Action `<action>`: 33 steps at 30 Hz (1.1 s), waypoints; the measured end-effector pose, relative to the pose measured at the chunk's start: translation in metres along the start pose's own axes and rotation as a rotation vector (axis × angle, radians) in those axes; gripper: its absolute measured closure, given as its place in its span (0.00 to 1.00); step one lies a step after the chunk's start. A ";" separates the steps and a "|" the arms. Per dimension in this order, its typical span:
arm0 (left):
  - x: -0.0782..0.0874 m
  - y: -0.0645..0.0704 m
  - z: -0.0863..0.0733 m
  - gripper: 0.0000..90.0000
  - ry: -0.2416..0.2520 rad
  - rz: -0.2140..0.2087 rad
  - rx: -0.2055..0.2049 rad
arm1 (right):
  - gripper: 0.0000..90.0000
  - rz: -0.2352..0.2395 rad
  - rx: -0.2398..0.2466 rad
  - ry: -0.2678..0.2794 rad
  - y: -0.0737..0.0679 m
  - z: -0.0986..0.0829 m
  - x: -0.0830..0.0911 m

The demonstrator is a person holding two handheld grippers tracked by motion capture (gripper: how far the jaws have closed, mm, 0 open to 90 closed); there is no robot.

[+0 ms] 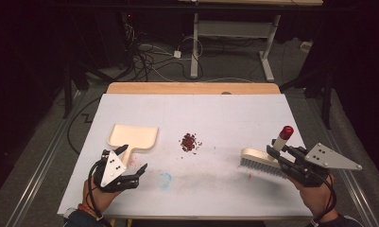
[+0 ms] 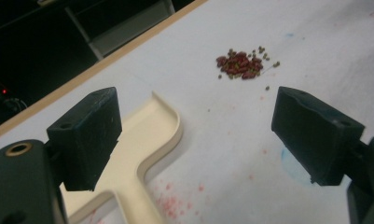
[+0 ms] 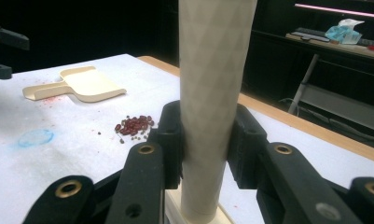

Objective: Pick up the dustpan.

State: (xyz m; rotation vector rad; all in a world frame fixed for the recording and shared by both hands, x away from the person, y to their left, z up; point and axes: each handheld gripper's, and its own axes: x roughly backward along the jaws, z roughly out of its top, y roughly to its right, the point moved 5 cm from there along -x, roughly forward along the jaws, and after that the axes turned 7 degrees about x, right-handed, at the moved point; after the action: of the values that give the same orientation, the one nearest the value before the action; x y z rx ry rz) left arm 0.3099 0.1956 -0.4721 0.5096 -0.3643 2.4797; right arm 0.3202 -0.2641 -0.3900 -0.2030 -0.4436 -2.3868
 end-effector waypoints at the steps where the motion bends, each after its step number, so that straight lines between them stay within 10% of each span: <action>1: 0.002 -0.002 -0.002 0.17 0.003 0.010 -0.002 | 0.78 0.002 0.008 0.002 0.000 0.000 -0.001; 7: 0.008 -0.008 -0.012 0.21 -0.053 0.042 0.016 | 0.78 0.009 0.015 0.010 -0.001 0.001 -0.002; 14: 0.012 -0.022 -0.019 0.22 -0.170 0.094 0.199 | 0.78 -0.005 0.025 0.002 0.002 -0.001 -0.004; 23: -0.021 -0.034 -0.013 0.23 -0.283 0.083 0.296 | 0.78 -0.021 0.025 -0.021 0.003 -0.005 -0.009; 33: -0.039 -0.038 0.001 0.23 -0.220 0.061 0.210 | 0.78 -0.030 0.016 -0.020 0.004 -0.006 -0.007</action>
State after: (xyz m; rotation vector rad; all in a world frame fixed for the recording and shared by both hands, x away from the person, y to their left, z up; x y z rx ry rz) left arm 0.3620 0.2065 -0.4828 0.8732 -0.2075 2.5411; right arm 0.3278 -0.2649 -0.3961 -0.2146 -0.4785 -2.4114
